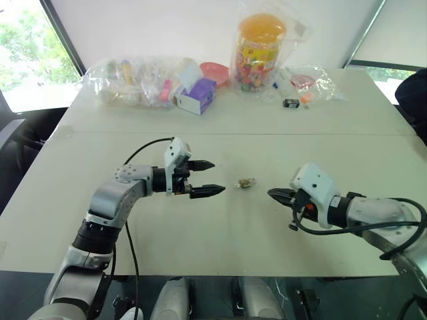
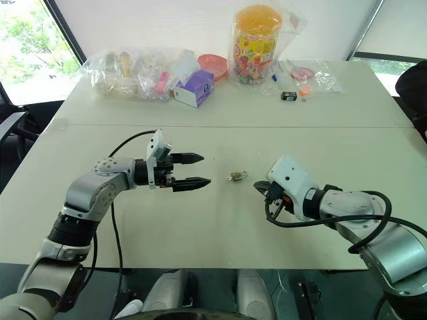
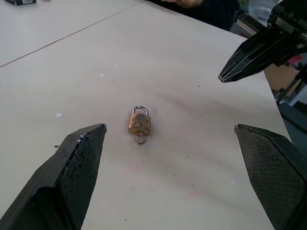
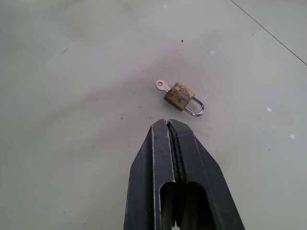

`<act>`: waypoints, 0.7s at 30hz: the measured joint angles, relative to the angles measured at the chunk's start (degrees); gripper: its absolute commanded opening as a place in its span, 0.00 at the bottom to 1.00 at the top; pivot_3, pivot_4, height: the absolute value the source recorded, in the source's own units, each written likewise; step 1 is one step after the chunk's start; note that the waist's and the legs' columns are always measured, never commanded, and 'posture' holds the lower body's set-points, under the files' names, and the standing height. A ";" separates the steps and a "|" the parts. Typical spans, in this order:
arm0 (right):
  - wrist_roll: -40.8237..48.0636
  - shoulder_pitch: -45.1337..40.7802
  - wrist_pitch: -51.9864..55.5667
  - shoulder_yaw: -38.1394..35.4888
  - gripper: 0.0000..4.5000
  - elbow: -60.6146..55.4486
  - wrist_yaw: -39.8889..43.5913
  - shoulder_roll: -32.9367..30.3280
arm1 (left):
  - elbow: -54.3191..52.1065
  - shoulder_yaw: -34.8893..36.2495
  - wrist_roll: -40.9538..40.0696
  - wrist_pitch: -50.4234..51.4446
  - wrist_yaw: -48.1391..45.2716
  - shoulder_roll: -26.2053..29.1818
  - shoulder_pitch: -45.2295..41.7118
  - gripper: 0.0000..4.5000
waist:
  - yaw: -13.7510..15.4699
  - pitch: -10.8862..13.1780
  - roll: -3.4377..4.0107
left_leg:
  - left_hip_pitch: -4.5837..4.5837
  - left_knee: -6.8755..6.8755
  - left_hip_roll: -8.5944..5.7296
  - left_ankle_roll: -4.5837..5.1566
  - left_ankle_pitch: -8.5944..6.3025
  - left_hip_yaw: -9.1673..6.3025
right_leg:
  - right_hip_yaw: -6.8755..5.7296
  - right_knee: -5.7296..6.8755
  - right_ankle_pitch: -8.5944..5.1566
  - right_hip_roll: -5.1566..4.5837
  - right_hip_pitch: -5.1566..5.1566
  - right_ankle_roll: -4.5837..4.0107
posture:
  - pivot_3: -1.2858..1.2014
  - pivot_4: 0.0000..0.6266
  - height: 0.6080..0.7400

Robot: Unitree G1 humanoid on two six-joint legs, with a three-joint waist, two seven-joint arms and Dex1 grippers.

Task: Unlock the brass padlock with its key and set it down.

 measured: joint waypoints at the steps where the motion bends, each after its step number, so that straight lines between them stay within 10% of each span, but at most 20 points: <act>1: -0.17 -0.26 -0.47 0.52 0.00 0.47 0.16 0.04 | -0.01 -0.02 0.02 -0.01 -0.08 0.03 0.00 0.99 | -0.02 0.00 0.00 | 0.00 0.00 0.00 0.00 0.00 0.00 | 0.00 0.00 0.00 0.00 0.00 0.00 | 0.52 0.24 0.96; 15: -6.95 -7.69 -9.36 7.57 0.00 12.35 5.79 0.22 | 0.89 -1.91 0.78 -1.54 -2.84 0.64 -0.83 0.99 | -0.04 0.00 0.00 | 0.00 0.02 0.00 0.00 0.00 0.02 | 0.00 0.01 0.00 -0.01 -0.01 0.00 | 0.52 0.24 0.96; 21: -11.39 -16.30 -16.16 13.98 0.49 22.30 12.57 0.98 | 1.12 -2.18 1.40 -2.17 -3.14 0.10 -1.07 1.00 | -0.17 0.00 0.01 | 0.02 0.02 0.00 0.00 0.00 0.04 | 0.00 0.02 0.00 0.00 -0.02 0.00 | 0.52 0.24 0.96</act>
